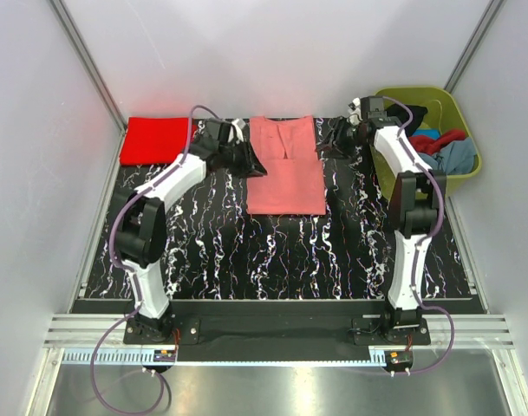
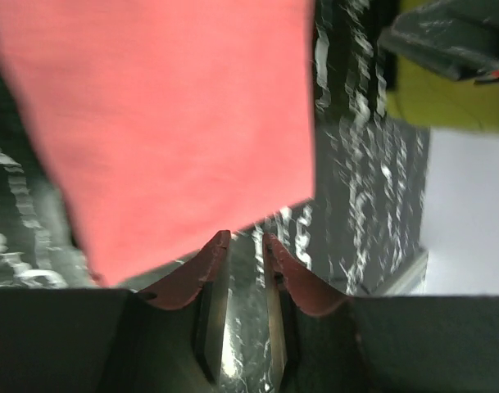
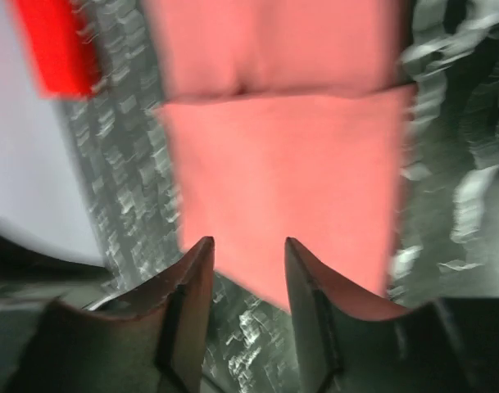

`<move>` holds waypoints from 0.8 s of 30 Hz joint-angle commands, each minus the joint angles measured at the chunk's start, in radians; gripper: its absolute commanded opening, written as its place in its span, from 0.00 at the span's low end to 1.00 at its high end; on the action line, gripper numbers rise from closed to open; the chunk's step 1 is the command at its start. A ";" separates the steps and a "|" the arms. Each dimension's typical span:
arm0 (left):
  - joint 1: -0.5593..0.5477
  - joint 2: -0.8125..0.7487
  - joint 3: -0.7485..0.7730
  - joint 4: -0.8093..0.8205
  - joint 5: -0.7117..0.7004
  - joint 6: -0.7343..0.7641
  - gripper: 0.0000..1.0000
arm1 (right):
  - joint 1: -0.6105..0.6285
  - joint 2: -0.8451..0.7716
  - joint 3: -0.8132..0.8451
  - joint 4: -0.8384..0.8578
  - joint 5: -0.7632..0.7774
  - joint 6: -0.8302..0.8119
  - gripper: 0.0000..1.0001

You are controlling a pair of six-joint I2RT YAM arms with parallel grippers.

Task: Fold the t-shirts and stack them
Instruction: Fold the tshirt

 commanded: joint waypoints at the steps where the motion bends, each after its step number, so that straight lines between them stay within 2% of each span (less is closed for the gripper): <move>1: -0.010 0.004 -0.109 0.068 0.065 -0.011 0.26 | 0.077 -0.134 -0.134 0.069 -0.222 0.030 0.46; 2: -0.009 0.021 -0.131 0.096 0.077 -0.015 0.26 | 0.096 -0.137 -0.176 0.110 -0.274 0.037 0.44; 3: -0.006 0.038 -0.151 0.113 0.090 -0.015 0.26 | 0.117 -0.134 -0.214 0.150 -0.352 0.037 0.33; 6: 0.019 0.099 -0.178 0.127 0.107 0.034 0.24 | 0.171 -0.111 -0.356 0.266 -0.409 0.023 0.20; 7: 0.032 0.110 -0.191 0.127 0.120 0.063 0.23 | 0.174 -0.112 -0.397 0.311 -0.423 0.059 0.18; 8: 0.039 0.124 -0.204 0.124 0.125 0.077 0.22 | 0.172 -0.116 -0.495 0.431 -0.431 0.092 0.18; 9: 0.043 0.122 -0.238 0.124 0.125 0.091 0.22 | 0.169 -0.122 -0.535 0.466 -0.422 0.109 0.18; 16: 0.059 0.058 -0.352 0.049 0.096 0.230 0.22 | 0.094 -0.157 -0.742 0.456 -0.333 0.077 0.17; 20: 0.059 -0.068 -0.362 -0.025 0.085 0.252 0.24 | 0.076 -0.255 -0.756 0.371 -0.321 0.055 0.18; 24: 0.051 -0.164 -0.343 -0.023 0.131 0.151 0.28 | 0.082 -0.326 -0.709 0.328 -0.334 0.095 0.18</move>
